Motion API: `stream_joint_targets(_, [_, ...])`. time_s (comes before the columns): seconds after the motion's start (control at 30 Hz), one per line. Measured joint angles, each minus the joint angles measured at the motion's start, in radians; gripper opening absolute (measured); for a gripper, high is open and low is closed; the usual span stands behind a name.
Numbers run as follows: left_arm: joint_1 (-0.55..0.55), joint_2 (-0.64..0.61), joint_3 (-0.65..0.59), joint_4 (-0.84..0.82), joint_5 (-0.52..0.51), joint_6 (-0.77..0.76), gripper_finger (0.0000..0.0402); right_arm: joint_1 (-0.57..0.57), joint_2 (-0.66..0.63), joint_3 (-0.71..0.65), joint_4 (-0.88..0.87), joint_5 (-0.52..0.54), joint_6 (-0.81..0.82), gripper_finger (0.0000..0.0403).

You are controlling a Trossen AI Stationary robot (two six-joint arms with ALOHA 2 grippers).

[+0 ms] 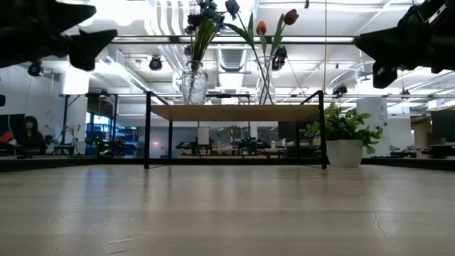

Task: Pick and place flowers into a vace then onto a shelf
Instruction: Return to Home Position

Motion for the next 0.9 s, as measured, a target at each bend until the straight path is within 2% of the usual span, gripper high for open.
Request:
stream_joint_targets(0.17, [-0.001,-0.001,0.0,-0.148,0.157,-0.073,0.0322,0.0,-0.001,0.0,-0.054,0.048,0.003,0.0057])
stream_joint_targets(0.3, [0.0,0.007,0.0,-0.265,0.155,-0.19,0.0322,0.0,-0.001,0.0,-0.118,0.055,0.023,0.0057])
stream_joint_targets(0.43, [0.0,0.025,0.0,-0.262,0.156,-0.195,0.0322,0.0,0.0,0.0,-0.164,0.055,0.044,0.0057])
stream_joint_targets(0.9, [0.0,0.056,0.0,-0.22,0.154,-0.193,0.0322,0.0,0.038,0.0,-0.166,0.066,0.065,0.0057])
